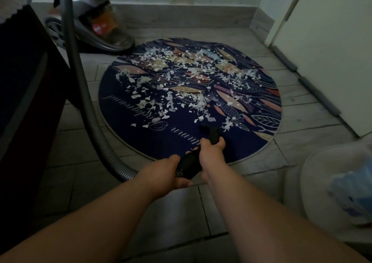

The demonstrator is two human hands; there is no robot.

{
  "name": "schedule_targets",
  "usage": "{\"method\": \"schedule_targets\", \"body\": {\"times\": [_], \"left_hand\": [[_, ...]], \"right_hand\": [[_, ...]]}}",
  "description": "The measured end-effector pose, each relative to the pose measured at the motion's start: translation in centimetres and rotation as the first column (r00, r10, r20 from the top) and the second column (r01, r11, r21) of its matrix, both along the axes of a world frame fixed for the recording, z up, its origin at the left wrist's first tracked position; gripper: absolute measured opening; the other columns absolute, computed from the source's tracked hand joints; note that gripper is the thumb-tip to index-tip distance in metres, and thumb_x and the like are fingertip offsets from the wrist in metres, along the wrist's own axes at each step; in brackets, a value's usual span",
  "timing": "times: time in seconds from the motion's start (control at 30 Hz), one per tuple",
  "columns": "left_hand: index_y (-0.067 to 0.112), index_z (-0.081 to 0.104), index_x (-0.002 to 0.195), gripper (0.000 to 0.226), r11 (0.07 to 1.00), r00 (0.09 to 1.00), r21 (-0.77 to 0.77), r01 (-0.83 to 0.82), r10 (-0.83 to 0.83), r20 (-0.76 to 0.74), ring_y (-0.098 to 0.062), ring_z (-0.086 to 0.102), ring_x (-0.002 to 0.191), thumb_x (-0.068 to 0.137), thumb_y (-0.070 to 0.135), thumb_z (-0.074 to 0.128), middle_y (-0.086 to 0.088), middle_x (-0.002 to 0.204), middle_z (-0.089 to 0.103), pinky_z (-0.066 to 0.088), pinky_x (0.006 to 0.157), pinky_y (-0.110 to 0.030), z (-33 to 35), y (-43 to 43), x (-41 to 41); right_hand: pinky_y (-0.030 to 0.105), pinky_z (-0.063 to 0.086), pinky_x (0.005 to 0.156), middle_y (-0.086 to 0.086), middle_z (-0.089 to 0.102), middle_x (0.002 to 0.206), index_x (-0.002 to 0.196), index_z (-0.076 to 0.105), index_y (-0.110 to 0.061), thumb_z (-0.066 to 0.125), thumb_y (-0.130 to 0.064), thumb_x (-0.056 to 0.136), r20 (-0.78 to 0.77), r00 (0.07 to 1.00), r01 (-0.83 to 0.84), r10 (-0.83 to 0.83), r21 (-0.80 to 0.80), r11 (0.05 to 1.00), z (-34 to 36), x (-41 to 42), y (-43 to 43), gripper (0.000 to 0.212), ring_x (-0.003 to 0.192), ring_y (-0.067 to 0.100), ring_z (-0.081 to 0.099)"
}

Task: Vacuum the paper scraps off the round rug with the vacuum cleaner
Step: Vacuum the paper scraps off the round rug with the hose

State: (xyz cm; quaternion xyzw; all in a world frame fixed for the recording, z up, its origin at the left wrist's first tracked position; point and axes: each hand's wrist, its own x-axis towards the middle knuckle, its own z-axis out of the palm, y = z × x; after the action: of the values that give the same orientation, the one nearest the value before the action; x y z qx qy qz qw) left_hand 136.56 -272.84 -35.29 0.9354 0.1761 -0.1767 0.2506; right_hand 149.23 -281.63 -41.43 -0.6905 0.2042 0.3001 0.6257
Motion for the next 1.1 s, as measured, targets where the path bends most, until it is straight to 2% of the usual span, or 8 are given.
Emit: {"method": "schedule_targets", "body": {"times": [0.17,0.3,0.47,0.67,0.97,1.1], "left_hand": [[0.023,0.044,0.114,0.058,0.999,0.999,-0.013,-0.047,0.048,0.014,-0.016,0.057,0.094,0.076,0.062,0.064,0.001,0.107,0.060,0.043,0.071,-0.029,-0.1,0.6,0.1],[0.024,0.044,0.111,0.055,0.996,0.996,0.004,-0.086,0.085,0.034,-0.014,0.056,0.090,0.077,0.061,0.064,0.003,0.105,0.060,0.042,0.069,-0.028,0.0,1.2,-0.2],[0.022,0.044,0.111,0.056,0.990,0.991,0.037,-0.133,0.131,0.040,-0.013,0.054,0.086,0.077,0.062,0.063,0.003,0.103,0.060,0.041,0.068,-0.028,0.8,2.0,-1.1],[0.023,0.046,0.113,0.060,0.985,0.987,0.062,-0.160,0.160,0.005,-0.017,0.059,0.095,0.074,0.066,0.063,0.002,0.107,0.061,0.049,0.077,-0.031,1.5,2.8,-2.5],[0.027,0.049,0.114,0.057,0.958,0.962,0.093,-0.273,0.273,0.015,-0.012,0.058,0.089,0.075,0.065,0.063,0.006,0.104,0.062,0.047,0.071,-0.028,2.3,4.2,-5.2],[0.026,0.047,0.118,0.056,0.948,0.954,0.110,-0.298,0.300,0.002,-0.009,0.051,0.082,0.078,0.063,0.062,0.007,0.103,0.059,0.040,0.066,-0.025,3.0,4.9,-6.0]], "right_hand": [[0.057,0.056,0.087,0.019,0.056,0.127,0.140,0.013,-0.059,0.055,-0.039,0.085,-0.031,0.999,-0.041,0.042,0.026,0.999,0.1,0.2,1.1,0.072,0.102,0.038,0.064],[0.057,0.058,0.083,0.018,0.058,0.124,0.145,0.013,-0.055,0.054,-0.034,0.093,-0.053,0.996,-0.074,0.078,0.073,0.995,0.4,0.6,2.3,0.069,0.102,0.038,0.065],[0.058,0.055,0.087,0.016,0.059,0.121,0.144,0.015,-0.054,0.054,-0.039,0.081,-0.059,0.987,-0.148,0.151,0.049,0.988,0.7,-0.2,4.4,0.076,0.102,0.038,0.063],[0.058,0.055,0.089,0.017,0.057,0.125,0.145,0.016,-0.053,0.054,-0.034,0.088,-0.084,0.979,-0.178,0.185,0.082,0.981,1.4,-1.3,5.8,0.071,0.105,0.038,0.062],[0.056,0.056,0.088,0.017,0.058,0.123,0.143,0.019,-0.057,0.058,-0.037,0.080,-0.115,0.936,-0.320,0.333,0.118,0.940,1.8,-3.6,9.1,0.077,0.103,0.037,0.063],[0.056,0.057,0.087,0.016,0.062,0.113,0.148,0.015,-0.052,0.057,-0.030,0.091,-0.121,0.929,-0.326,0.350,0.180,0.928,2.1,-4.2,10.3,0.074,0.096,0.033,0.065]]}}
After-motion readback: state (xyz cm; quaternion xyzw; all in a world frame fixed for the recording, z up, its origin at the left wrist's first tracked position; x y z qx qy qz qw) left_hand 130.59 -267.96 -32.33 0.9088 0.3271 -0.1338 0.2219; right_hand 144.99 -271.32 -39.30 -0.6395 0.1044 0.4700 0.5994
